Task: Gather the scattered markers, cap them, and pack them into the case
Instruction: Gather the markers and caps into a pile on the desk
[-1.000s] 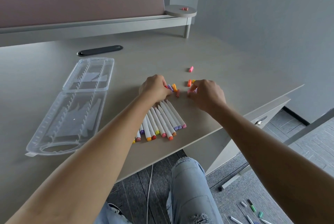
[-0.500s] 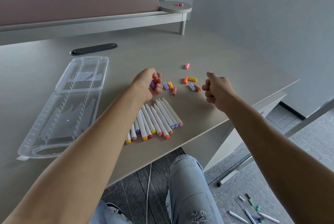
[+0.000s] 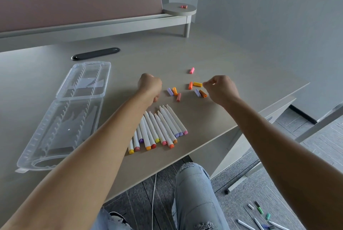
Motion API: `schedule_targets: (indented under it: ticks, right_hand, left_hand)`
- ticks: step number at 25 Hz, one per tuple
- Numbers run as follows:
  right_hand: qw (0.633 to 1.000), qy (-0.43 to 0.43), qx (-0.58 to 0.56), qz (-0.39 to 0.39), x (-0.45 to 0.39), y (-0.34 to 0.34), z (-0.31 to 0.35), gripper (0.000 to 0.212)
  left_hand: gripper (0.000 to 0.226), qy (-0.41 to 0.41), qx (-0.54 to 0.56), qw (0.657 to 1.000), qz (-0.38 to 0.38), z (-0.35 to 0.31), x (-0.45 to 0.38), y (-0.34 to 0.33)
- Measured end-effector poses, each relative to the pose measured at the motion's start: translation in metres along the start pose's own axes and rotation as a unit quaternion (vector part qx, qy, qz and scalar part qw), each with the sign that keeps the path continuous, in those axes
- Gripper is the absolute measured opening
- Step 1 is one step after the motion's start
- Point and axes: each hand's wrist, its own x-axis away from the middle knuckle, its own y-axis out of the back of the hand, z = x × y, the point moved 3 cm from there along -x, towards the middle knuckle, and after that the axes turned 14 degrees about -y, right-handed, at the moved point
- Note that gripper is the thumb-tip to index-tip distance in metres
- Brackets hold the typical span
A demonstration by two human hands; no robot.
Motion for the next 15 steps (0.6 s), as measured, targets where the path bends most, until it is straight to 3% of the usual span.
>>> schedule_targets:
  ticks: [3, 4, 7, 9, 12, 15]
  right_hand:
    - [0.995, 0.018, 0.098, 0.007, -0.004, -0.007, -0.001, 0.012]
    - [0.991, 0.028, 0.128, -0.002, -0.004, -0.009, -0.001, 0.015]
    - [0.976, 0.066, 0.202, -0.04, -0.002, -0.012, 0.001, 0.03]
    - [0.967, 0.089, 0.233, -0.05, 0.0, -0.013, 0.003, 0.028]
    - [0.958, 0.109, 0.259, -0.051, 0.004, -0.016, 0.002, 0.025]
    - [0.974, 0.09, 0.204, -0.04, 0.003, -0.016, -0.005, 0.023]
  left_hand:
    - [0.017, -0.056, -0.127, 0.99, 0.015, -0.002, -0.001, 0.001]
    - [0.015, -0.074, -0.164, 0.984, 0.02, -0.004, 0.0, 0.001]
    - [0.037, -0.109, -0.272, 0.955, 0.043, -0.014, 0.009, -0.003]
    - [0.034, -0.107, -0.325, 0.938, 0.055, -0.02, 0.015, -0.006]
    - [0.032, -0.112, -0.349, 0.929, 0.043, -0.023, 0.019, -0.01]
    - [0.039, -0.136, -0.38, 0.914, 0.033, -0.023, 0.019, -0.016]
